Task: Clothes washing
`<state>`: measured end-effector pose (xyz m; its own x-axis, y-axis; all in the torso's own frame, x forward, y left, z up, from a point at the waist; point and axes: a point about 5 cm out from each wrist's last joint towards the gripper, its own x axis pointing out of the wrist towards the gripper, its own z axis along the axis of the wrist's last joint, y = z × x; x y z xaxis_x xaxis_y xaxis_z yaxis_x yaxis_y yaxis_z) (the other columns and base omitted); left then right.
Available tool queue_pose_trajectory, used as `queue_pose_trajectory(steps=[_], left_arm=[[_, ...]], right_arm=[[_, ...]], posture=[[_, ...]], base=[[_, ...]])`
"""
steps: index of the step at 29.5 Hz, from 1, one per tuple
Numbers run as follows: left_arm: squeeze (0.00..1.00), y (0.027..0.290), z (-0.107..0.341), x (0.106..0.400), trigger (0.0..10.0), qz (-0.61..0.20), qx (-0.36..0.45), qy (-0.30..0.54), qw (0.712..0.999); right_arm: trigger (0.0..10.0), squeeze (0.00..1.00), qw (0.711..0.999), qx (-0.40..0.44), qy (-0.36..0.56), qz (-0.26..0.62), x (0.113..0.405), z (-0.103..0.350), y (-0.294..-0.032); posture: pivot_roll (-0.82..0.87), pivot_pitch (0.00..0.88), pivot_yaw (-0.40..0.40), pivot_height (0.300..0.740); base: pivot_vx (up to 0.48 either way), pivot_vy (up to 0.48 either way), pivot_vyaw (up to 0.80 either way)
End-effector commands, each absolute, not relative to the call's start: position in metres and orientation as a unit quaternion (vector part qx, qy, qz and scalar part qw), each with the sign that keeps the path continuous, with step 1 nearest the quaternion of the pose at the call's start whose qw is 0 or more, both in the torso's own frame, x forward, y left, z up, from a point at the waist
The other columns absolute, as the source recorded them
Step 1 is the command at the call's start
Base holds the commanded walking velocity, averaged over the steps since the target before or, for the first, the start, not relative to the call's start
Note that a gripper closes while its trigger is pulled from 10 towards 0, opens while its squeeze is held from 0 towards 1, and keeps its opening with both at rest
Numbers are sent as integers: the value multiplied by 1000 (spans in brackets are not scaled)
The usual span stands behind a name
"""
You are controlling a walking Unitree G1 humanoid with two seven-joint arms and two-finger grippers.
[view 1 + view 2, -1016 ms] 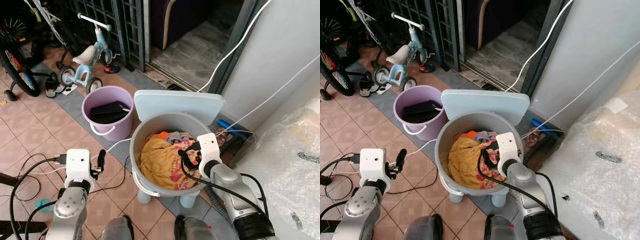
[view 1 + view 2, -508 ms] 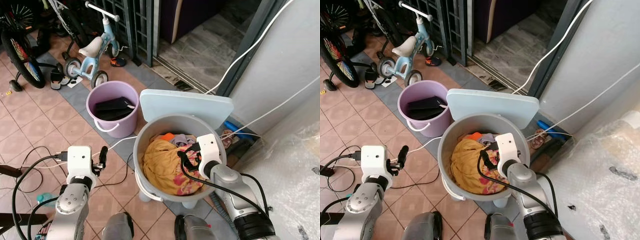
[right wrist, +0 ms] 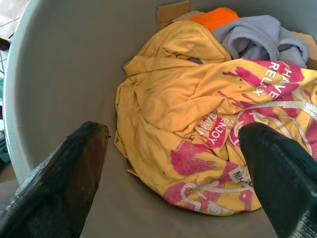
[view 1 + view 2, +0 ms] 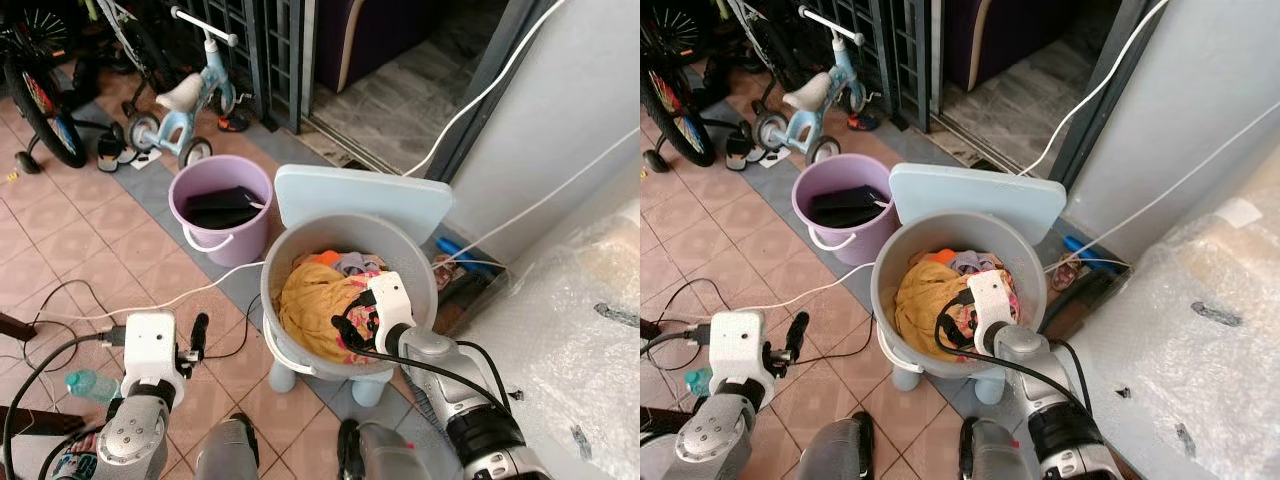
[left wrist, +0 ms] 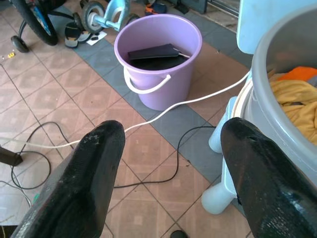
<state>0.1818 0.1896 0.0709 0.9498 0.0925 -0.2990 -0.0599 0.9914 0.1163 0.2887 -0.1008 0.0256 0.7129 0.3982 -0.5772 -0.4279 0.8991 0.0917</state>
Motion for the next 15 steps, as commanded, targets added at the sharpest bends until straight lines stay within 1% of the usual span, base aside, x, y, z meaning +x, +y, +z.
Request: queue_pose_trajectory(steps=[1, 4, 5, 7, 8, 9, 12, 15], left_arm=[[0, 187, 81, 177, 10000, 32, 64, 148, 986], [0, 178, 97, 171, 10000, -3, 80, 132, 988], [0, 177, 99, 170, 10000, -7, 83, 130, 988], [0, 170, 104, 163, 10000, -37, 75, 134, 988], [0, 170, 104, 163, 10000, -37, 75, 134, 988], [0, 163, 106, 160, 10000, -69, 69, 140, 985], [0, 151, 105, 154, 10000, -125, 76, 159, 976], [0, 145, 104, 154, 10000, -146, 81, 166, 972]], right_arm=[[10000, 0, 925, -39, 313, 211, 291, 18, -103], [10000, 0, 926, -63, 315, 200, 297, 15, -102], [10000, 0, 926, -64, 315, 198, 298, 15, -102], [10000, 0, 932, -71, 311, 170, 303, 16, -105], [10000, 0, 932, -71, 311, 170, 303, 16, -105], [10000, 0, 938, -69, 305, 151, 308, 18, -108], [10000, 0, 944, -56, 301, 120, 315, 20, -113], [10000, 0, 945, -69, 301, 109, 317, 19, -116]], posture=[[169, 329, -42, 740], [193, 389, -47, 740], [193, 389, -47, 740], [213, 448, -55, 740], [213, 448, -55, 740], [216, 479, -63, 740], [214, 503, -71, 740], [210, 513, -82, 740]], base=[[0, 0, 0], [0, 0, 0], [0, 0, 0], [0, 0, 0], [0, 0, 0], [0, 0, 0], [0, 0, 0], [0, 0, 0]])
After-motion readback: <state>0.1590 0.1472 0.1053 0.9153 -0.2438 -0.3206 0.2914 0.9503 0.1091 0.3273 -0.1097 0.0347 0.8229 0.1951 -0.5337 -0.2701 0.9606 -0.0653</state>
